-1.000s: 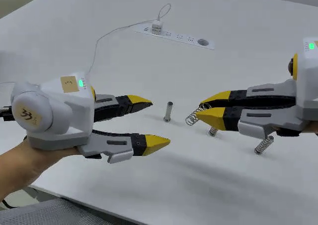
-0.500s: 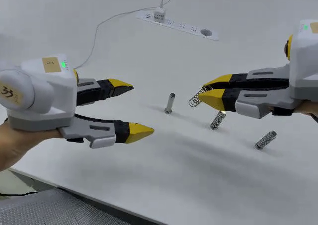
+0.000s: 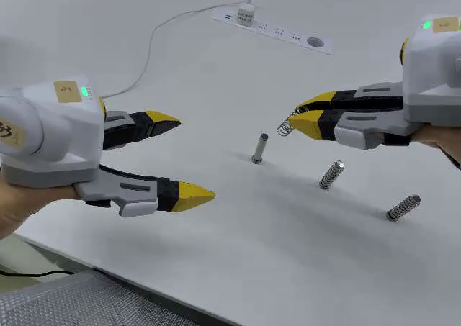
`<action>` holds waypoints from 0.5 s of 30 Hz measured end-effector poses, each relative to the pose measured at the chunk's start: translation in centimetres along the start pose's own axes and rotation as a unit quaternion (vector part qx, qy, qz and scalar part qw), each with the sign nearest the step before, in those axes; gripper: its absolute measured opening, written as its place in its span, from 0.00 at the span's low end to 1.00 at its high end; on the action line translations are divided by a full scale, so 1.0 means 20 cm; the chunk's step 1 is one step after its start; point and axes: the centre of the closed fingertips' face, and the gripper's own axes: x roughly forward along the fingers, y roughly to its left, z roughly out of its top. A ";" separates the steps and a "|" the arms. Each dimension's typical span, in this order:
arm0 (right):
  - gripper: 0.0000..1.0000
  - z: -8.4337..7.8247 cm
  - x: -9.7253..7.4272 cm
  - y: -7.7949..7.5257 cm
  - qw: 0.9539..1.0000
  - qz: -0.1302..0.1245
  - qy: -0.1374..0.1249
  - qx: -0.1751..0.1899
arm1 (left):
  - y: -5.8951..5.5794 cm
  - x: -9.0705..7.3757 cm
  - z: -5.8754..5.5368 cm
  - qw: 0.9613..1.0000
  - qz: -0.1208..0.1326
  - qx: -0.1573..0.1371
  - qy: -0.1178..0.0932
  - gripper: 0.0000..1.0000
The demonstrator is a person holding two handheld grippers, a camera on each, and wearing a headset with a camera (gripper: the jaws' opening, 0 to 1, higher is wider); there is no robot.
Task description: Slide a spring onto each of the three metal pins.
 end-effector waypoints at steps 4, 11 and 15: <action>0.11 -0.01 0.06 -0.02 1.000 0.005 0.014 -0.007 | 0.01 0.01 -0.01 1.000 0.002 -0.004 0.005 0.82; 0.11 -0.05 0.12 0.01 0.999 0.012 0.036 -0.003 | 0.02 0.01 -0.03 1.000 0.000 -0.010 0.012 0.92; 0.11 -0.07 0.14 0.02 0.999 0.014 0.046 -0.006 | 0.02 0.01 -0.05 1.000 0.001 -0.014 0.014 0.94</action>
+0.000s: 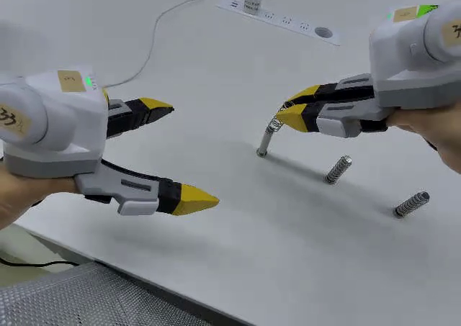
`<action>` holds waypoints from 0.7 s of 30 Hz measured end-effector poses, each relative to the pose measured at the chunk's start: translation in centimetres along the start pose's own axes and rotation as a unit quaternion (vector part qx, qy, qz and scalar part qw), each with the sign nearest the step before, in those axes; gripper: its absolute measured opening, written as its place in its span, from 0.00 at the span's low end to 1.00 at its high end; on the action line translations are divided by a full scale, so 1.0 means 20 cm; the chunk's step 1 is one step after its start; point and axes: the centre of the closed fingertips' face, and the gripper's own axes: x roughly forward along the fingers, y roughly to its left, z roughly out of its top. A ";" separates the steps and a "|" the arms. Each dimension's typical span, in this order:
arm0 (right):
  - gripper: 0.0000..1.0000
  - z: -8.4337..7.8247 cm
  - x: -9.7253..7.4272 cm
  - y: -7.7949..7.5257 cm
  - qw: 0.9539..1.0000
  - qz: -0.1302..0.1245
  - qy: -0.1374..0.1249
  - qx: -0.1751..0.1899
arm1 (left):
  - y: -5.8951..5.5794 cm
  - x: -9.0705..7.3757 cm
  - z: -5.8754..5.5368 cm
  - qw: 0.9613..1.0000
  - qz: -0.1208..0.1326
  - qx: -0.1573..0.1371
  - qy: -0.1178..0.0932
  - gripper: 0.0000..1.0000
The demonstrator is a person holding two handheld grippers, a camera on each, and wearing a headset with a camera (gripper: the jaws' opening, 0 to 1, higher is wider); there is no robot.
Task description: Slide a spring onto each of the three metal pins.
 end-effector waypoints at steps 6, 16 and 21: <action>0.11 -0.01 0.02 0.01 1.000 0.000 0.008 -0.006 | 0.00 -0.01 -0.02 1.000 0.000 -0.006 0.004 0.97; 0.11 -0.04 0.06 0.01 0.999 0.002 0.029 -0.023 | 0.00 0.00 -0.01 1.000 0.002 -0.004 0.011 0.99; 0.11 -0.08 0.10 0.02 0.998 0.006 0.048 -0.035 | 0.02 0.00 0.01 1.000 0.004 -0.002 0.007 0.99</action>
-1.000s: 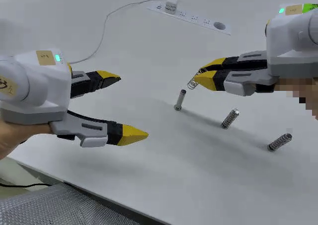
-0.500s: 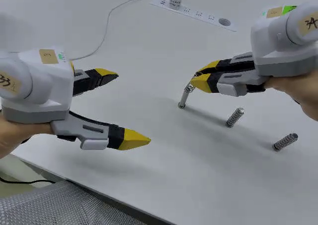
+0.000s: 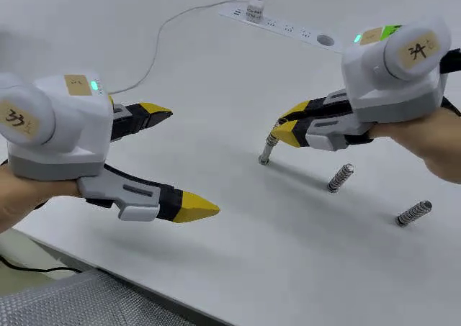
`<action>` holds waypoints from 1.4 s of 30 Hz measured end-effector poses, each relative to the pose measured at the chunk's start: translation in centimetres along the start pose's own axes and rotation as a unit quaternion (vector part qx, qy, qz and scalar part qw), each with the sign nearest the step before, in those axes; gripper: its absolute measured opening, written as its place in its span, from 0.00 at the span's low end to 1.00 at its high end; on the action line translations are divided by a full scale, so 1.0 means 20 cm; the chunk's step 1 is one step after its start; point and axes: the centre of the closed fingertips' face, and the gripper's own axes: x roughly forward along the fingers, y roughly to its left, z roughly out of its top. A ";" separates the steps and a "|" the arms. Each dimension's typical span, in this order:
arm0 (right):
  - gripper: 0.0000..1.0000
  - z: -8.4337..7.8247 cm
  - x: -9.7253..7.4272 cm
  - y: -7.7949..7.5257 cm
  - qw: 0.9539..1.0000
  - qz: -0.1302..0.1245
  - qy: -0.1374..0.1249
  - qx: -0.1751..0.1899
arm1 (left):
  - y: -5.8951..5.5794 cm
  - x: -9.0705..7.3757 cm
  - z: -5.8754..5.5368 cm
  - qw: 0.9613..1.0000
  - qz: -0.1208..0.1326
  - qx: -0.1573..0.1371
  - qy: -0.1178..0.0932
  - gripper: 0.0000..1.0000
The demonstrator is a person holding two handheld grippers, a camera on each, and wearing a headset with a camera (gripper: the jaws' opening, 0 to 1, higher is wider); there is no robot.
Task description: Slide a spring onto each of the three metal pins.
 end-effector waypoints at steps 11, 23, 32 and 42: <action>0.11 -0.05 0.06 0.02 0.999 0.003 0.044 -0.017 | -0.04 -0.02 0.02 1.000 -0.007 0.008 0.000 0.99; 0.11 -0.11 0.11 0.02 0.996 0.011 0.080 -0.029 | -0.08 -0.02 0.01 1.000 -0.019 0.008 0.005 0.99; 0.11 -0.14 0.11 0.01 0.995 0.010 0.094 -0.031 | -0.07 -0.01 0.02 1.000 -0.024 0.009 0.006 0.99; 0.14 -0.13 0.10 0.00 0.996 0.003 0.086 -0.023 | -0.09 -0.01 0.03 0.999 -0.036 0.010 0.008 0.99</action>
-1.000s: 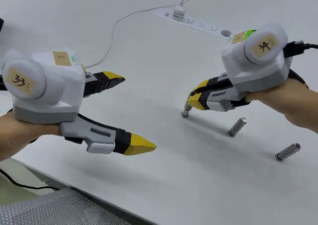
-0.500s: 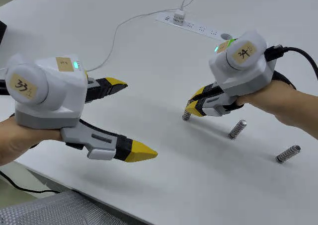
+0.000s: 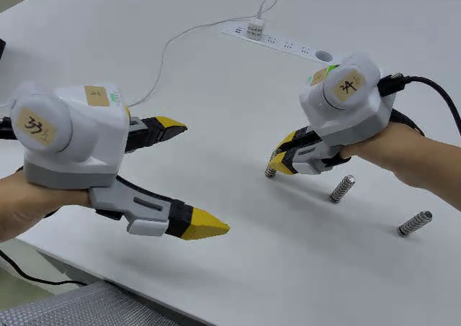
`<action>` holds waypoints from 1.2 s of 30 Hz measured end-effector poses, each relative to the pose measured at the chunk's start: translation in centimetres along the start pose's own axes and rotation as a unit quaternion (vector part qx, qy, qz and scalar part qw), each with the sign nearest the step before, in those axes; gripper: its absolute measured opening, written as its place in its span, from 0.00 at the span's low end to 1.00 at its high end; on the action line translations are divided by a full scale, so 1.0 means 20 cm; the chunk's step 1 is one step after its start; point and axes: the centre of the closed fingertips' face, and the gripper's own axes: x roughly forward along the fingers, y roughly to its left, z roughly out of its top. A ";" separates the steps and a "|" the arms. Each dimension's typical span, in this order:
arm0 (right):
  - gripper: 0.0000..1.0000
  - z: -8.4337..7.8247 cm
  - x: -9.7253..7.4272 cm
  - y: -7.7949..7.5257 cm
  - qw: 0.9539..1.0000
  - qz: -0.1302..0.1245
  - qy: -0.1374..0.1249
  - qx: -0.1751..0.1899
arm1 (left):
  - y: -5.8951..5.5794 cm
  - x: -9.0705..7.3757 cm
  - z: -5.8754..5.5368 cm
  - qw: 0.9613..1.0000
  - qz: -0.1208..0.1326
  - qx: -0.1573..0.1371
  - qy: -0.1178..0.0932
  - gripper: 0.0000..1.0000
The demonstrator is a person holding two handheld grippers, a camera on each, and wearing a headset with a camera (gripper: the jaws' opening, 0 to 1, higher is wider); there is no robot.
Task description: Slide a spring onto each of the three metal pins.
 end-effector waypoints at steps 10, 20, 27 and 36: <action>0.18 0.02 -0.03 0.01 1.000 -0.003 -0.007 0.005 | 0.00 -0.01 0.00 1.000 -0.001 -0.001 0.002 1.00; 0.23 0.06 -0.09 -0.01 1.000 -0.015 -0.024 0.000 | -0.02 -0.01 0.02 1.000 -0.001 0.004 0.005 1.00; 0.23 0.08 -0.18 -0.02 0.999 -0.030 -0.045 -0.006 | -0.03 -0.01 0.02 1.000 0.000 0.008 0.012 0.99; 0.23 0.05 -0.44 -0.09 0.987 -0.077 -0.129 0.059 | -0.02 0.00 0.07 1.000 -0.005 0.019 0.011 0.99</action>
